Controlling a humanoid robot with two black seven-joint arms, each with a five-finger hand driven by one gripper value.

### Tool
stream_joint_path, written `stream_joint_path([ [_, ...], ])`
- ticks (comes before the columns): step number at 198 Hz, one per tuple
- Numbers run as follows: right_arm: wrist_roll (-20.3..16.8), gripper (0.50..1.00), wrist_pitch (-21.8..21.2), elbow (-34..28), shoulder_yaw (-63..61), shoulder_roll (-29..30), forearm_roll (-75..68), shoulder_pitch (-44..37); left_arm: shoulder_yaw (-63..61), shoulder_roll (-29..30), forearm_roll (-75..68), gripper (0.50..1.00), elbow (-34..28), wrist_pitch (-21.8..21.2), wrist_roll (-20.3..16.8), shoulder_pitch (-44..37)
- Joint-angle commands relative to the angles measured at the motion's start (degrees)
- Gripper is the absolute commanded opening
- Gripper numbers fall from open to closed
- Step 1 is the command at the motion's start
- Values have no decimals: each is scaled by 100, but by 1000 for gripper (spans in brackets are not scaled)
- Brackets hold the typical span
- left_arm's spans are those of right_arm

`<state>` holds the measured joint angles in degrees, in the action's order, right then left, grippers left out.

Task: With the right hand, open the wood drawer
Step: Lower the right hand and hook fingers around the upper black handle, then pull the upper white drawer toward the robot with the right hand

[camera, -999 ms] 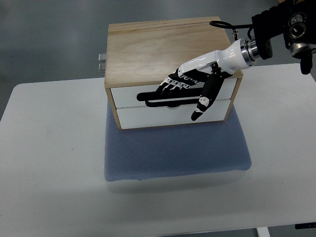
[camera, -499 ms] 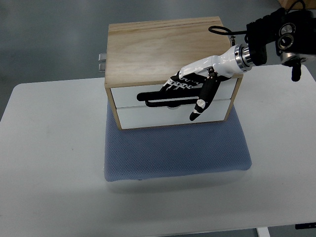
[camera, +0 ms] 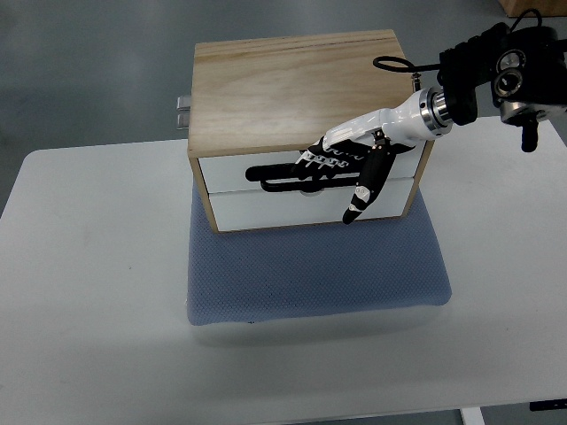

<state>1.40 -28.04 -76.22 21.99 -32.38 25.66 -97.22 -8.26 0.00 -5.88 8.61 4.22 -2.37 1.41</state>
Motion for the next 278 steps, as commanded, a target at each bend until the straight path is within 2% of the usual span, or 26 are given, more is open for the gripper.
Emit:
stream_joint_path([
  [1,-79,921,-8,-6,16,-5,0,-8,0,0,-1,1000,0,0,0,-1],
  [54,-87,924,-114,-103,25,-40,0,-61,0,0,-1,1000,0,0,0,-1],
  [114,-87,926,-694,-209,51,-102,0,-122,0,0,-1,1000,0,0,0,-1],
  [278,-70,926,-696,-806,60,-462,0,-166,0,0,-1,1000,0,0,0,-1],
])
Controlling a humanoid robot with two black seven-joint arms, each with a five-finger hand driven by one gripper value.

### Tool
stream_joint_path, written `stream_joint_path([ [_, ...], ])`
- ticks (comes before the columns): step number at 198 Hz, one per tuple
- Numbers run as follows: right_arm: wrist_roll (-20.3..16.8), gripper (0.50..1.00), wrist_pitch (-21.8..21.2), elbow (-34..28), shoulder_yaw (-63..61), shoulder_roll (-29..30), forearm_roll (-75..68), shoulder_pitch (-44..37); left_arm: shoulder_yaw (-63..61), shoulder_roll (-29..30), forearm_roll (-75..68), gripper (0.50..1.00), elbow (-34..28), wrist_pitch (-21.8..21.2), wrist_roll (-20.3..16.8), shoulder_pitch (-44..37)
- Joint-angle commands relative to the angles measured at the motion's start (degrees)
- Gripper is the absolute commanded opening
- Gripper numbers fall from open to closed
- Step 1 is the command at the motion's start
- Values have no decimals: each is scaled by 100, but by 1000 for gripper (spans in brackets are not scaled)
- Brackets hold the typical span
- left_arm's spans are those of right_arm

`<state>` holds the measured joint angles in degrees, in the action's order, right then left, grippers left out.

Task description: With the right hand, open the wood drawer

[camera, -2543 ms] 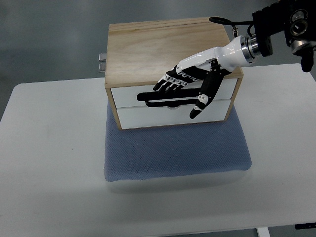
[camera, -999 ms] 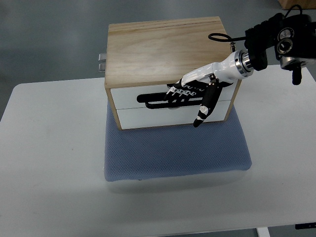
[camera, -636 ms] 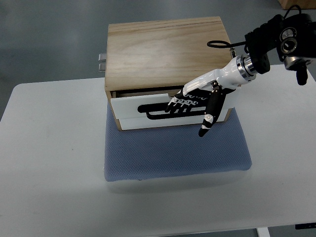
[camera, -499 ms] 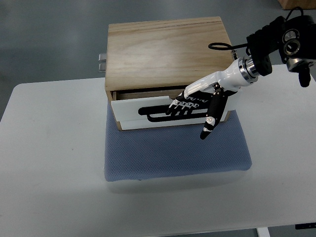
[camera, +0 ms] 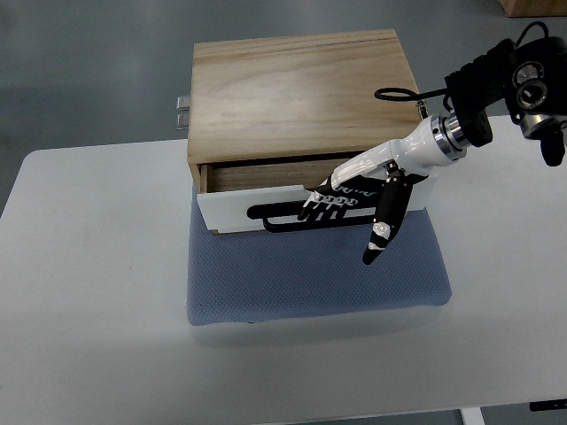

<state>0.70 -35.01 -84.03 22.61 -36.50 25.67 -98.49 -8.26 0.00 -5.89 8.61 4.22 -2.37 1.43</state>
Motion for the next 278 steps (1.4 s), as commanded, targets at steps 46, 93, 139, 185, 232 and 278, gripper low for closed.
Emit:
stream_joint_path([
  [46,0,926,1,-131,-2,-77,8,-56,0,0,0,1000,0,0,0,-2],
  [93,-9,928,1,-333,7,-86,17,-56,0,0,0,1000,0,0,0,-2],
  [139,0,928,1,-553,7,-244,25,-56,0,0,0,1000,0,0,0,-2],
  [185,9,928,1,-711,-2,-455,25,-56,0,0,0,1000,0,0,0,7],
  [232,17,928,1,-790,-63,-534,25,-65,0,0,0,1000,0,0,0,-2],
  [278,26,928,1,-790,-257,-596,17,-144,0,0,0,1000,0,0,0,-2],
])
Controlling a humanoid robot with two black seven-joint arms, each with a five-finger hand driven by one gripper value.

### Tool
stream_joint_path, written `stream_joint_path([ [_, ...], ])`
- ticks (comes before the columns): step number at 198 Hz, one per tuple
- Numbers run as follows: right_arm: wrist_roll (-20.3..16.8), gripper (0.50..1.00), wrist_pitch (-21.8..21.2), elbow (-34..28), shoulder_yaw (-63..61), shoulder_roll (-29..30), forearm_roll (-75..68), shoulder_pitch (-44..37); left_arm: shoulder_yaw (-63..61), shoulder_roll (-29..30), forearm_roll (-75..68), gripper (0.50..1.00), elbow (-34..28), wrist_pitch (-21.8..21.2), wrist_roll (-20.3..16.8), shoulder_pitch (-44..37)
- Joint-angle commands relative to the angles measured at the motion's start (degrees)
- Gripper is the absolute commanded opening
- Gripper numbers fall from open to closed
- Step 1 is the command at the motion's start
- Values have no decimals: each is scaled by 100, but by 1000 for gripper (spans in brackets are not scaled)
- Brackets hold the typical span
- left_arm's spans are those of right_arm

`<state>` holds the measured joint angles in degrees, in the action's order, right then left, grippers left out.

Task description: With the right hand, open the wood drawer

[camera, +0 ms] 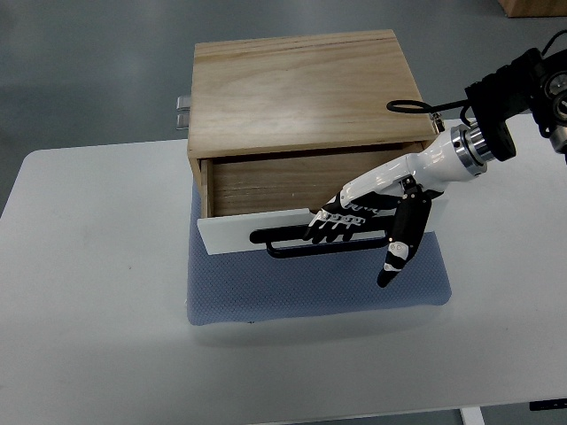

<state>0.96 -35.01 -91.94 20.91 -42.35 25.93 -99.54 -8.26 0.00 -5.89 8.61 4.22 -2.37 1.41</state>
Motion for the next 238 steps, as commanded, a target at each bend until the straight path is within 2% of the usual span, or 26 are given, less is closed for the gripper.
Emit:
stream_joint_path([
  [1,0,928,1,1,-87,-10,-9,-39,0,0,0,1000,0,0,0,-1],
  [73,53,928,1,1,-571,-195,-71,-65,0,0,0,1000,0,0,0,-1],
  [88,158,928,1,9,-825,-309,-97,-39,0,0,0,1000,0,0,0,-1],
  [140,229,926,1,299,-1520,-792,-1064,268,0,0,0,1000,0,0,0,-1],
  [161,238,928,1,712,-2249,-933,-1380,752,0,0,0,1000,0,0,0,-1],
  [200,123,926,1,1495,-4350,-863,-1345,2185,0,0,0,1000,0,0,0,-1],
  [211,-26,926,1,1688,-4939,-775,-1336,2554,0,0,0,1000,0,0,0,8],
  [238,-527,926,319,2110,-6379,-397,-1292,3414,0,0,0,1000,0,0,0,-1],
])
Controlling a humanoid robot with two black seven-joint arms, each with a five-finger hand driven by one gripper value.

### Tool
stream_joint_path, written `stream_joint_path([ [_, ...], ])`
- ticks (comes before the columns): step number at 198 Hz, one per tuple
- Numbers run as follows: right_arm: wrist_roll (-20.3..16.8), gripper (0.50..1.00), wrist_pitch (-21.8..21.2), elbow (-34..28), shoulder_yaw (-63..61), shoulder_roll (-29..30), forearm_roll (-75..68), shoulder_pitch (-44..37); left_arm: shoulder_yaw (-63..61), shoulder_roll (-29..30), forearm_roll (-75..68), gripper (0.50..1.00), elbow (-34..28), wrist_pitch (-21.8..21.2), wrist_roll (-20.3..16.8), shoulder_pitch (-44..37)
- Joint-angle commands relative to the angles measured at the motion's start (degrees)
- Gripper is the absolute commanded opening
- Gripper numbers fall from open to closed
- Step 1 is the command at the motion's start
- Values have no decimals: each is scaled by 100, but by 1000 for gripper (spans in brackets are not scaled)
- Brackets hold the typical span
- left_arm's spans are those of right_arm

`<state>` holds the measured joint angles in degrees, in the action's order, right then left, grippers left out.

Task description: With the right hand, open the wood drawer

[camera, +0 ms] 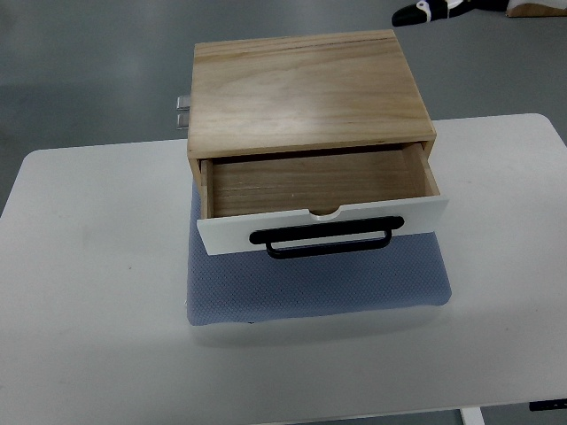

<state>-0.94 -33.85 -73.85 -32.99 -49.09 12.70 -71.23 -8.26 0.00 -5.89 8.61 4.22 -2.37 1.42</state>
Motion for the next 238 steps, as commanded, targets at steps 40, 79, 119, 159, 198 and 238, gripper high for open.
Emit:
stream_joint_path([
  [40,-706,926,854,942,-2485,1015,303,1225,0,0,0,1000,0,0,0,7],
  [79,-583,926,1830,1584,-3662,1894,690,1832,0,0,0,1000,0,0,0,7],
  [119,700,930,2383,2155,-3645,2219,628,2254,0,0,0,1000,0,0,0,-1],
  [159,1263,934,2436,2568,-3601,2535,584,2649,0,0,0,1000,0,0,0,7],
  [198,1254,936,2427,2964,-3530,2659,611,2781,0,0,0,1000,0,0,0,-1],
  [238,1254,936,2419,3052,-3355,2747,628,2957,0,0,0,1000,0,0,0,-1],
])
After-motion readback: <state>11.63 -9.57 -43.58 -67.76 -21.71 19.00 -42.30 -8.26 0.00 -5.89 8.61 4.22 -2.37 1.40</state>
